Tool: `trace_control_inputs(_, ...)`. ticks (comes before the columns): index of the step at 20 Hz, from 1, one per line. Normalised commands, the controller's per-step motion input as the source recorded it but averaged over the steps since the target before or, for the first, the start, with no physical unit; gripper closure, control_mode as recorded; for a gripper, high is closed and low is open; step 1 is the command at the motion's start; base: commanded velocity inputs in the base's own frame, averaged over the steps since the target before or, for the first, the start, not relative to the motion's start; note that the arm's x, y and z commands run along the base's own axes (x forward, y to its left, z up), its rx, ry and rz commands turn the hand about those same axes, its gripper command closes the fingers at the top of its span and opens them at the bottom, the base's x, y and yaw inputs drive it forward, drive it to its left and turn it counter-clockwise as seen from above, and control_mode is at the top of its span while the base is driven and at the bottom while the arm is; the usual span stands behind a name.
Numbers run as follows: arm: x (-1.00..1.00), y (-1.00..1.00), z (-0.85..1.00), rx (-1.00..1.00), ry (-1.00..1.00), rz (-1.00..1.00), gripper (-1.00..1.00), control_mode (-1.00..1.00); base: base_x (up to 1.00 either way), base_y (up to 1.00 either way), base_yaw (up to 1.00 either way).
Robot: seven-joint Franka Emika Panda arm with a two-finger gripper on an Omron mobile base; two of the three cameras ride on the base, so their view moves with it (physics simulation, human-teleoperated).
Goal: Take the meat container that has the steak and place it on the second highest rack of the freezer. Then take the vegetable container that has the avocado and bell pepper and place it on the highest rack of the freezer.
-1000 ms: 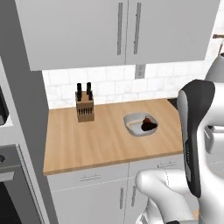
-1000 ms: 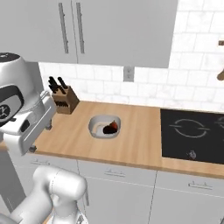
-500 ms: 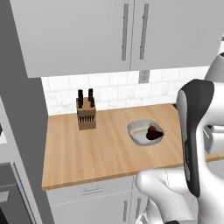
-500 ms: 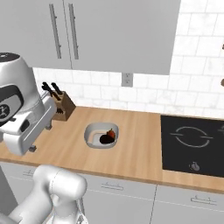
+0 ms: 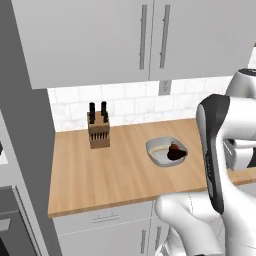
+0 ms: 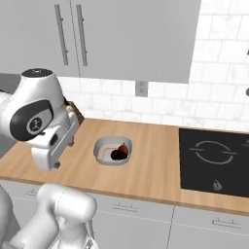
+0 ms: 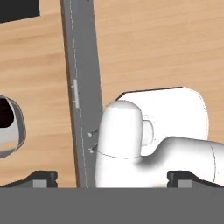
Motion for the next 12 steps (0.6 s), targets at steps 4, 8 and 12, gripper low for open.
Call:
trace_control_inputs(4, 0.70, -0.43, -0.58, 0.00, 0.12, 0.09, -1.00, -1.00, 0.00, 0.00, 0.00)
trace_control_inputs(8, 0.79, -0.34, -0.59, 0.00, 0.09, 0.12, -1.00, -1.00, 0.00, 0.00, 0.00)
trace_control_inputs(12, 0.87, -0.19, -0.87, 0.03, 0.06, 0.19, -1.00, -1.00, 0.00, 0.00, 0.00)
